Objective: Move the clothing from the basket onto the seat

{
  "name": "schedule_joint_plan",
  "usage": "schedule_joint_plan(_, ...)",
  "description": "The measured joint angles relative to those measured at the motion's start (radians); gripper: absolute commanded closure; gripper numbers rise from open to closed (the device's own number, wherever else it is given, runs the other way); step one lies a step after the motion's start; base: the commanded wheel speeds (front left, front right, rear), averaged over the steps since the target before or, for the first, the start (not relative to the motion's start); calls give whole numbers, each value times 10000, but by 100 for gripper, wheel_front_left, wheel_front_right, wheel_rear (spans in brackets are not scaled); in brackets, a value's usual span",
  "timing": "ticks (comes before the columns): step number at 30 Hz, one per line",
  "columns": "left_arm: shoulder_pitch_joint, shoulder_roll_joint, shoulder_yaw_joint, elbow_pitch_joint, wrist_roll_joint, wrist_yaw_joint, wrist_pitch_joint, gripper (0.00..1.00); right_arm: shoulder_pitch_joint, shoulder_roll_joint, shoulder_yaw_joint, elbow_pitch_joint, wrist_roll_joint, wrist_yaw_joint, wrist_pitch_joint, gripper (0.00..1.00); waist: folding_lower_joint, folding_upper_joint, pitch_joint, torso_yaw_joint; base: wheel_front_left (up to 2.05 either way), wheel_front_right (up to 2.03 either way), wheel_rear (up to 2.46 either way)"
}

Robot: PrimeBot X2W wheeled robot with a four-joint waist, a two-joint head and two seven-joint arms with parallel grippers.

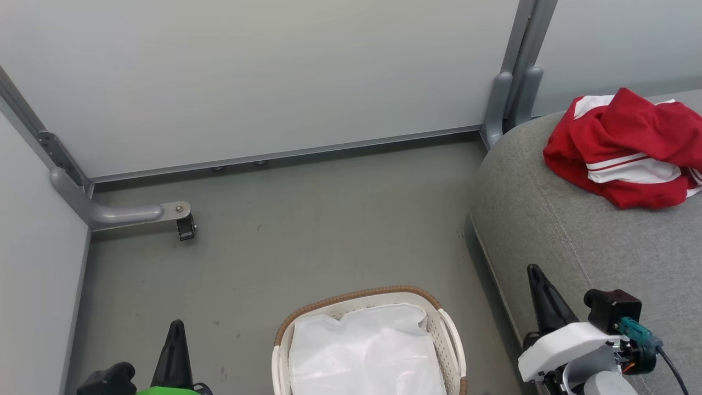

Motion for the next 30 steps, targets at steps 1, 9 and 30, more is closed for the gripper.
schedule_joint_plan(1,-4,0,21,-2,-171,-2,46,100,0,0,-25,-12,207,0,54,100,0,0,-1,0,0,0,0)
schedule_joint_plan(9,-128,0,198,-38,-1413,-40,407,100,-4,-2,-217,-88,1645,-2,431,100,0,0,-6,6,0,0,0)
schedule_joint_plan(30,-546,0,537,-167,-4146,-58,1252,100,-29,-8,-639,-259,4836,-2,1266,100,0,0,-18,19,0,0,0)
